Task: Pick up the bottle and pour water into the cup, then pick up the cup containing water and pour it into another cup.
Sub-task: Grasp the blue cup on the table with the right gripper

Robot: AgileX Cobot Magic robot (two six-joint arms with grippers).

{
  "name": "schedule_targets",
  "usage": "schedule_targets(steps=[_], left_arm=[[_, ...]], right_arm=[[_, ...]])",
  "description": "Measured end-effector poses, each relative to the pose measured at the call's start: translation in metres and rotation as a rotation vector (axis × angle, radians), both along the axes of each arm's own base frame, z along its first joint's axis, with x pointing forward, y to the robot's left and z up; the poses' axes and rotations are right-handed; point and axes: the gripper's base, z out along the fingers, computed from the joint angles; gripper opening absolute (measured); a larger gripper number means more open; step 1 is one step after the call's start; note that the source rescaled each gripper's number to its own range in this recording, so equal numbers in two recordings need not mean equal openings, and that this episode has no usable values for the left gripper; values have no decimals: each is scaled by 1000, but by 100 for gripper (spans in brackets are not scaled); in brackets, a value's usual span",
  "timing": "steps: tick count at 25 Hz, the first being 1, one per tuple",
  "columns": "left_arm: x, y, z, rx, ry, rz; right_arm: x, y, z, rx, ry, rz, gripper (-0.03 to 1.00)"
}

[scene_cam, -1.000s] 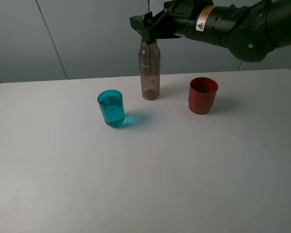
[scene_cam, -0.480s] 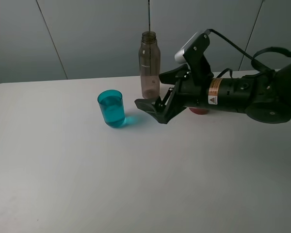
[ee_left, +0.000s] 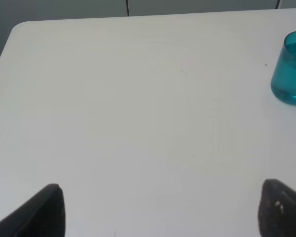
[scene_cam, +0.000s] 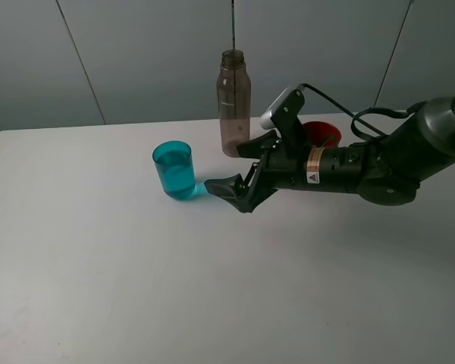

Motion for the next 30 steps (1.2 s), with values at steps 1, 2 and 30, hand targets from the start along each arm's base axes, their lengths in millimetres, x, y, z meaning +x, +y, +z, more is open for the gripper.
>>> schedule_targets(steps=[1,2,30], left_arm=[[0,0,0,0,0,0],[0,0,0,0,0,0],[0,0,0,-2,0,1]], right_arm=[[-1,1,-3,7,-1,10,99],[-1,1,-8,9,0,21,99],[44,46,-54,100,-40,97,99]])
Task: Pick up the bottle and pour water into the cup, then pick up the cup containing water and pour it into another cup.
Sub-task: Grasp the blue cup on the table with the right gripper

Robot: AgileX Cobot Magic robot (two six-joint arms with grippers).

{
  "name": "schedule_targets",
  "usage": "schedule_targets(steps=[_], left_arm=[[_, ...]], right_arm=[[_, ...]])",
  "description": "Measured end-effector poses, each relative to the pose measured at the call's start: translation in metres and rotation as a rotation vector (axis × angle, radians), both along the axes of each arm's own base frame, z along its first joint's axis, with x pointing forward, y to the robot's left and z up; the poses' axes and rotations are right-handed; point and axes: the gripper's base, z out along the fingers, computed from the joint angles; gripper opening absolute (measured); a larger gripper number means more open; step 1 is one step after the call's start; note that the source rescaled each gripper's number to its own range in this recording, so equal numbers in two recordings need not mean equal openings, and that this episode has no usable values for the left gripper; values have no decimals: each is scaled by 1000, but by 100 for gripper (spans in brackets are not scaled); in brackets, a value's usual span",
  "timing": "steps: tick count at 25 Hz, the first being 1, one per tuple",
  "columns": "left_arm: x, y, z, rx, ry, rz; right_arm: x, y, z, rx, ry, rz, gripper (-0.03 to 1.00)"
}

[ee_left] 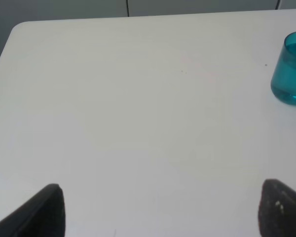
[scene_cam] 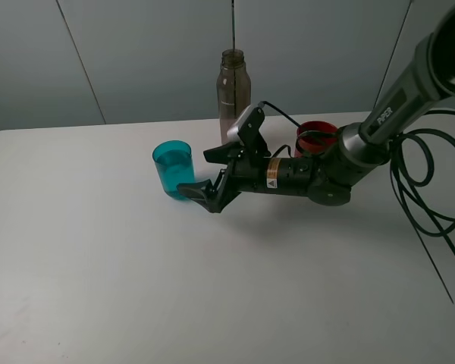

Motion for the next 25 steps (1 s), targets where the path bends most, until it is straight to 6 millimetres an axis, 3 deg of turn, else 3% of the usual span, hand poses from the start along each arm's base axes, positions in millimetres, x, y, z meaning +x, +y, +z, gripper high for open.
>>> schedule_targets(steps=[4,13,25], left_arm=[[0,0,0,0,0,0],[0,0,0,0,0,0],[0,0,0,0,0,0]], right_arm=[[-3,7,-3,0,-4,-21,99],[11,17,4,-11,-29,-50,99],[17,40,-11,-5,-25,-38,99]])
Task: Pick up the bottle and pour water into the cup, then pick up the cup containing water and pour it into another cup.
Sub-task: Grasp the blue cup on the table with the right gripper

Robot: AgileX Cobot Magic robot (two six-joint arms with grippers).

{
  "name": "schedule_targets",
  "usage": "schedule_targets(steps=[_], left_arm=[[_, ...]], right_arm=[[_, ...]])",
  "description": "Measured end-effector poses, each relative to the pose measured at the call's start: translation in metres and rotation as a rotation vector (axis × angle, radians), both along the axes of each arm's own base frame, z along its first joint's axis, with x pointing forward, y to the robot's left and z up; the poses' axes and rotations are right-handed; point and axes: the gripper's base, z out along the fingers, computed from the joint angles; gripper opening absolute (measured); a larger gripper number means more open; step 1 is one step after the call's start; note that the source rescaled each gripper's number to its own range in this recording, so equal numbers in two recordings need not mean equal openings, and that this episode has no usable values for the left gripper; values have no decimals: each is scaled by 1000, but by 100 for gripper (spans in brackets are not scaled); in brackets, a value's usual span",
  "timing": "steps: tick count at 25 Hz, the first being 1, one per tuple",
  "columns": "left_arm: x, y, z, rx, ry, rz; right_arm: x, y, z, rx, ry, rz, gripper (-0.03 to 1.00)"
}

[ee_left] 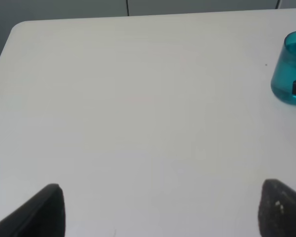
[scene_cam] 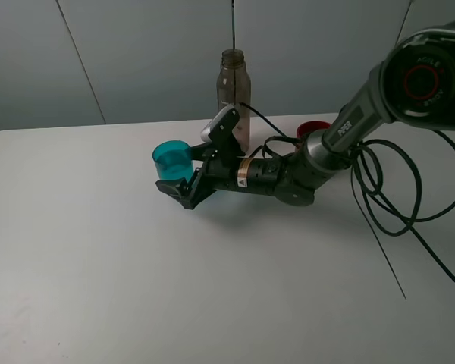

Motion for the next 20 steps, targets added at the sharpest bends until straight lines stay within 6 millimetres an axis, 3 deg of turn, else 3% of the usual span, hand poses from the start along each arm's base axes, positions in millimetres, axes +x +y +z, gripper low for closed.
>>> schedule_targets(steps=[16,17,18,19,20], left_arm=[[0,0,0,0,0,0],[0,0,0,0,0,0],[0,0,0,0,0,0],[0,0,0,0,0,0],[0,0,0,0,0,0]], right_arm=[[7,31,-7,63,39,-5,98],[7,31,-7,65,46,-7,81],[6,31,-9,63,49,-9,56],[7,31,-9,66,51,-11,11],[6,32,-10,66,59,-11,4]])
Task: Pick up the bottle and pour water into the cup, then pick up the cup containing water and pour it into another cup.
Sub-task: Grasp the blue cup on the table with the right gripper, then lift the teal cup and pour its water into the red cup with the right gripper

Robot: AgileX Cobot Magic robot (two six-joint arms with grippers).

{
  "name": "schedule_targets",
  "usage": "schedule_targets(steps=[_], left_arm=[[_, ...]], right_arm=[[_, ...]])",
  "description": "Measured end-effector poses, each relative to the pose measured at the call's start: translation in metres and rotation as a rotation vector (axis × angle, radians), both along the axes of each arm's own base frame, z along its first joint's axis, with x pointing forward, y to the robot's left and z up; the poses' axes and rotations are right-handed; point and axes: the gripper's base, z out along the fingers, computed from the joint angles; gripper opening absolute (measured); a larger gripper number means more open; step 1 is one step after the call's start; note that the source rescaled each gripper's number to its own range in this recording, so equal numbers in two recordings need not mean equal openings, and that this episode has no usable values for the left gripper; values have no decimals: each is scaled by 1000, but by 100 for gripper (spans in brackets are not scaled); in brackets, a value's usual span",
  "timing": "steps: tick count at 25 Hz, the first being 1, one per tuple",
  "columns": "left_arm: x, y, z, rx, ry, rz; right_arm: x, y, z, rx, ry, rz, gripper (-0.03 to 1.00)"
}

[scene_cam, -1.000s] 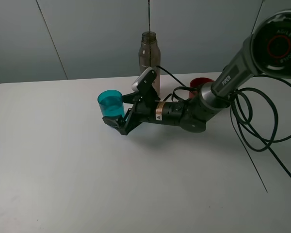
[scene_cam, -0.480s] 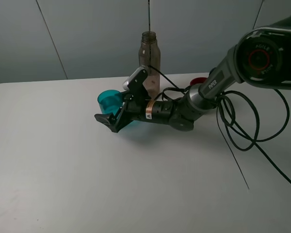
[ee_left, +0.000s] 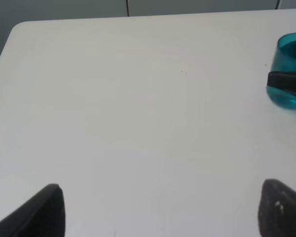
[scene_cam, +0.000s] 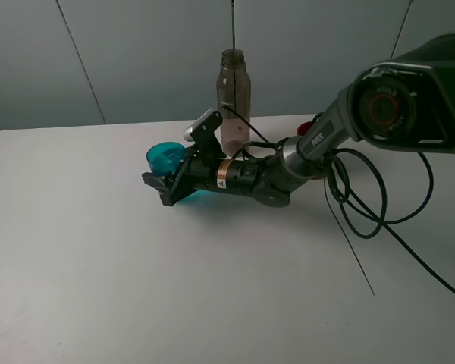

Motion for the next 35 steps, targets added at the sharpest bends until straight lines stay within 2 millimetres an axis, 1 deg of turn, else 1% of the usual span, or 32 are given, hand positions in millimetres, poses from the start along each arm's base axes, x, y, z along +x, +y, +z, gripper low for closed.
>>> schedule_targets(steps=[16,21,23,25,29,33,35], left_arm=[[0,0,0,0,0,0],[0,0,0,0,0,0],[0,0,0,0,0,0],[0,0,0,2,0,-1],[0,0,0,2,0,-1],[0,0,0,2,0,-1],[0,0,0,2,0,-1]], right_arm=[[-1,1,0,5,9,1,3],[-2,0,3,7,13,2,3],[-4,-2,12,-1,15,-2,3],[-7,-4,27,-11,-2,9,3],[-13,-16,57,-18,-29,10,3],[-20,-33,74,-77,-11,-28,3],[-22,-48,82,-97,-2,-61,3]])
